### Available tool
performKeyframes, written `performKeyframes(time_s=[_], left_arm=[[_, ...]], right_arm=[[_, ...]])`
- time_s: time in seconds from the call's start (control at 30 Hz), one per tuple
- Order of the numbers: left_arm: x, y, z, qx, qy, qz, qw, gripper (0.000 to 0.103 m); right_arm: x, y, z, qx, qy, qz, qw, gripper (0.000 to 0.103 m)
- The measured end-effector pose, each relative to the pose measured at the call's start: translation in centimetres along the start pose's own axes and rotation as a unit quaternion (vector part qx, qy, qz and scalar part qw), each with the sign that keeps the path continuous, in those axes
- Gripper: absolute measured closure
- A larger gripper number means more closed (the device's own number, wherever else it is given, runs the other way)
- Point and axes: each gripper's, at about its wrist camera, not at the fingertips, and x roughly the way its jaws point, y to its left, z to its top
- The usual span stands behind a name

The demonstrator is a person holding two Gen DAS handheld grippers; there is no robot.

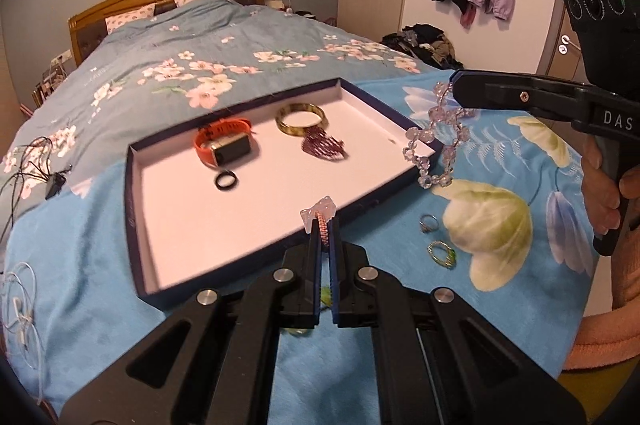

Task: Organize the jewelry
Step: 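Grasp the pink flower ring with the left tool while the right tool carries the clear bracelet, then drop the pink ring into the box with the left tool while the right tool releases the clear bracelet there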

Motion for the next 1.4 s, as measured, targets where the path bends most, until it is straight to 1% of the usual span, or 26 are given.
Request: performKeyframes(time_s=[0.23,0.33,0.6,1.07,1.4], left_arm=[[0.7,1.5,1.2,0.003,0.003,0.017,0.9999,0.099],[1.3,2.0,1.5,0.006,0.007,0.024,0.9997,0.099],[3.1,3.1,1.9,0.002,0.023,0.030,0.9993,0.099],[5.8,4.4,2.8,-0.001,0.044,0.038,0.9983,0.099],[7.8,5.2,3.2,0.001,0.064,0.040,0.9971,0.099]], right_arm=[[1.7,-1.1,1.6,0.003,-0.003,-0.005,1.000,0.095],[2.7,-1.5,2.0,0.006,0.002,-0.009,1.000,0.095],[5.6,-2.7,2.7,0.019,0.017,-0.010,1.000,0.095],[9.9,-4.0,3.0,0.037,0.046,-0.010,0.998,0.095],[11.0,-6.6,2.5,0.063,0.059,-0.039,0.996,0.095]])
